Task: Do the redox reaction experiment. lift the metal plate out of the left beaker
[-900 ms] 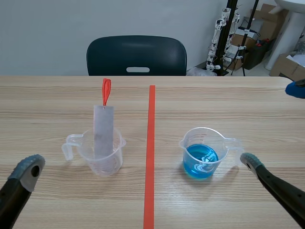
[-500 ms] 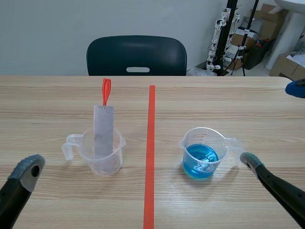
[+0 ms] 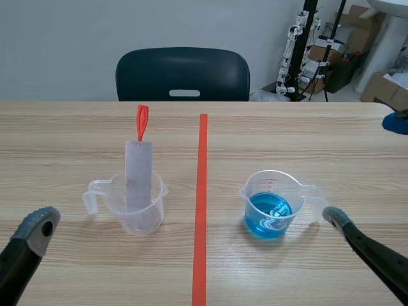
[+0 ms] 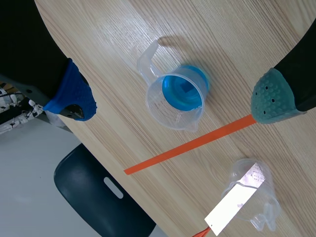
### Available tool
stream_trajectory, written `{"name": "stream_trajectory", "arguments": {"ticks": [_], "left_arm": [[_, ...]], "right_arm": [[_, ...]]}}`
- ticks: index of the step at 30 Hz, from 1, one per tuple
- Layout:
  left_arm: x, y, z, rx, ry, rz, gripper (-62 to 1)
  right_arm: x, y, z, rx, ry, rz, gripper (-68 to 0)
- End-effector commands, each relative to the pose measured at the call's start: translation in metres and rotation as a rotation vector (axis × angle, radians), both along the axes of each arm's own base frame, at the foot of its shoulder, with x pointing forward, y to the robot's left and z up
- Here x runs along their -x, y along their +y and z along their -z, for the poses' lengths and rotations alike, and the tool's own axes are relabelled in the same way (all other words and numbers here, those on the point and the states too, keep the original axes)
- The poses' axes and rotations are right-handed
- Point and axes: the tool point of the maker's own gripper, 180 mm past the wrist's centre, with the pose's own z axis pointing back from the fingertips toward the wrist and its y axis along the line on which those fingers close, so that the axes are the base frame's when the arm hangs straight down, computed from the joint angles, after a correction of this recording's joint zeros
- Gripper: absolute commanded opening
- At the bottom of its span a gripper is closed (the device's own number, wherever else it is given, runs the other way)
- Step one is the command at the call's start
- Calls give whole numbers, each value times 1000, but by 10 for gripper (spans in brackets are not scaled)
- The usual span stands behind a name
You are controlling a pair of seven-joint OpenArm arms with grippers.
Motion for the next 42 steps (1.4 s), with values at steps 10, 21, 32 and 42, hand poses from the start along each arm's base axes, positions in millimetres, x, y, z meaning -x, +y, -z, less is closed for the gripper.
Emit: {"name": "stream_trajectory", "arguments": {"ticks": [10, 21, 32, 42], "left_arm": [[-1, -1, -11, 24, -34, 0, -58], [-3, 4, 0, 20, -9, -8, -58], [-8, 34, 83, 84, 140, -153, -58], [-6, 38, 141, 122, 213, -168, -58]], "right_arm": [[-32, -2, -19, -47, 9, 24, 4], [-51, 2, -36, -119, 21, -69, 4], [-71, 1, -46, -185, 67, -138, 4], [-90, -18, -44, -203, 82, -110, 4]]}}
